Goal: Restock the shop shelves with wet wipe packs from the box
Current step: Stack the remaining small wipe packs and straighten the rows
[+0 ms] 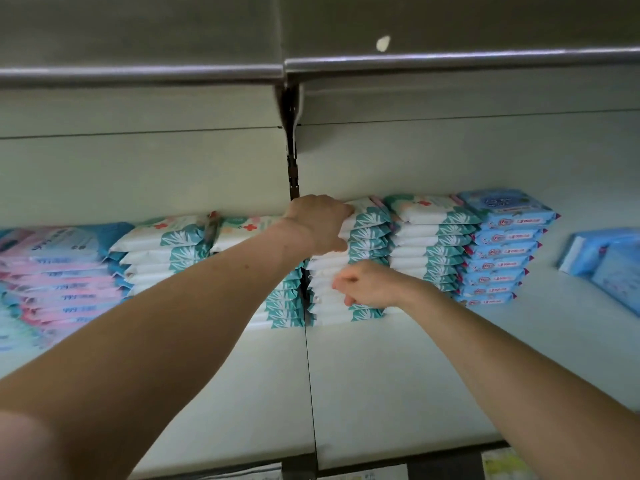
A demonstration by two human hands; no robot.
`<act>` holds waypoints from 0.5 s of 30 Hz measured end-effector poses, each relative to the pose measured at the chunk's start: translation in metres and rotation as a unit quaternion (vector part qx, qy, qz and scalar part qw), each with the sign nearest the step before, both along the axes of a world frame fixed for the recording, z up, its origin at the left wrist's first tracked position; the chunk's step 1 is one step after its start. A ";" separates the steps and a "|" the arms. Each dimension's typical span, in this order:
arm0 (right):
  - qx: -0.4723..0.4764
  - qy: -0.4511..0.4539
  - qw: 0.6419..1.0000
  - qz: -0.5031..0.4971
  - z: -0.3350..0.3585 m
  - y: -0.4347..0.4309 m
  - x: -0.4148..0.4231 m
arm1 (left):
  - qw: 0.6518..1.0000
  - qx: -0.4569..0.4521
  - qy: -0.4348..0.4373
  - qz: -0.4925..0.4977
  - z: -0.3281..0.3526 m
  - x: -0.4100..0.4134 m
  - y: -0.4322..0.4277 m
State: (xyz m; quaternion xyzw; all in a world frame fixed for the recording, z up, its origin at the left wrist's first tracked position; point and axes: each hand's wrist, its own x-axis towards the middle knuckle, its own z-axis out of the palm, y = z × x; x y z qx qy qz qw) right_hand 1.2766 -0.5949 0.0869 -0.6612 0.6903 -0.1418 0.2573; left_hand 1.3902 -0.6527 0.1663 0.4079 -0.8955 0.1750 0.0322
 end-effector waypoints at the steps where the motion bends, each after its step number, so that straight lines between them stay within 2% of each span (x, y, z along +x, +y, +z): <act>1: 0.012 0.023 1.000 0.000 -0.007 0.005 -0.005 | 1.000 0.000 0.001 -0.002 0.000 0.001 0.000; 4: 0.077 0.105 0.992 -0.001 -0.030 0.024 -0.016 | 1.000 0.009 0.002 -0.003 0.001 0.003 -0.001; 6: 0.086 0.116 0.989 -0.003 -0.040 0.029 -0.013 | 1.000 0.010 -0.001 -0.003 0.002 0.003 -0.001; 13: 0.044 0.129 0.990 -0.032 -0.034 0.026 0.004 | 0.999 0.030 0.002 -0.011 0.002 0.009 -0.006; 15: 0.002 0.142 0.989 -0.042 -0.019 0.035 0.002 | 0.999 0.051 0.007 -0.014 0.004 0.014 -0.008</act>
